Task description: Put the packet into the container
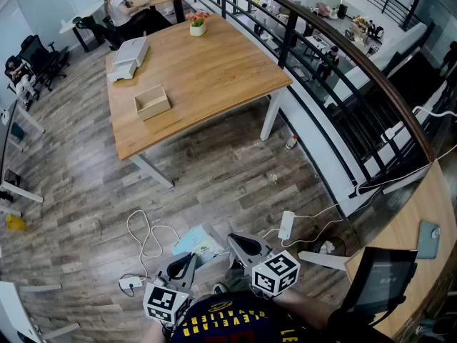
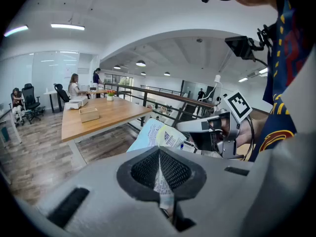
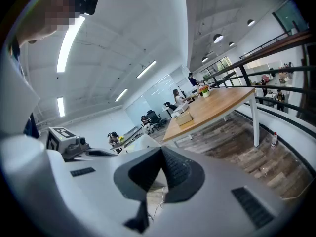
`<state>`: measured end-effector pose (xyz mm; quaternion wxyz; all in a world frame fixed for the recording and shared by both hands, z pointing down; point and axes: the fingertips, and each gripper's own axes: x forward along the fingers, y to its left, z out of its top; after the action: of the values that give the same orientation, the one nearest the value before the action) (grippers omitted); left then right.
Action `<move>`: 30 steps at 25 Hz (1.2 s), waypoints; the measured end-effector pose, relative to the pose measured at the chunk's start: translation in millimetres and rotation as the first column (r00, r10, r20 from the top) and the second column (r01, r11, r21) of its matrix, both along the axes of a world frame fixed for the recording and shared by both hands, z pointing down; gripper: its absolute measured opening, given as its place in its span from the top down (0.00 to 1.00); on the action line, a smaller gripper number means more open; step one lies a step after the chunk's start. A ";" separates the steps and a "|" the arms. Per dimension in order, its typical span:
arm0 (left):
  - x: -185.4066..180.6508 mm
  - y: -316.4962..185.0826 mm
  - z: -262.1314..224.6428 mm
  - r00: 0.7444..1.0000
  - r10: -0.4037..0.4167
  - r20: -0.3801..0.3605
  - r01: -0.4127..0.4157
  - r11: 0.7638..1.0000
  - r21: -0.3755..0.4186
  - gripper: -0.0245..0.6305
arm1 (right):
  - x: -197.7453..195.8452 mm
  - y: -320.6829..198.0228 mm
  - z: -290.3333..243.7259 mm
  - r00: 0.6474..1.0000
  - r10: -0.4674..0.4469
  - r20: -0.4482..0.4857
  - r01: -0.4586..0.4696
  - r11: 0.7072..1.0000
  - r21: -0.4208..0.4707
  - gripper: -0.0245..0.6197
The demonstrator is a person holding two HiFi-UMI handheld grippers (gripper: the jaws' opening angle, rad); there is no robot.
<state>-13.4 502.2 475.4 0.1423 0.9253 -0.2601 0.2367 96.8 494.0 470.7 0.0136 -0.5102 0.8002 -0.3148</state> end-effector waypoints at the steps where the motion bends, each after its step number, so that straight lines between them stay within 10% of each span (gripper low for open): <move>1: -11.0 9.2 -1.5 1.000 0.007 -0.001 -0.007 1.000 0.018 0.95 | -11.4 8.5 -1.8 1.000 0.001 -0.007 -0.001 1.000 0.003 0.95; 15: -98.8 125.3 6.3 0.992 -0.027 -0.124 0.024 0.999 -0.026 0.95 | -95.0 136.0 -13.7 0.997 -0.008 -0.078 0.008 1.000 -0.009 0.94; 30: -53.9 91.5 -43.9 0.995 -0.097 -0.031 0.101 0.981 0.168 0.95 | -49.0 115.0 -43.3 0.996 -0.084 0.001 0.083 0.989 0.124 0.94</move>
<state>-67.3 593.7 431.4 0.0778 0.9225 -0.3233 0.1960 47.8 609.1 427.4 0.0344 -0.4734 0.8389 -0.2666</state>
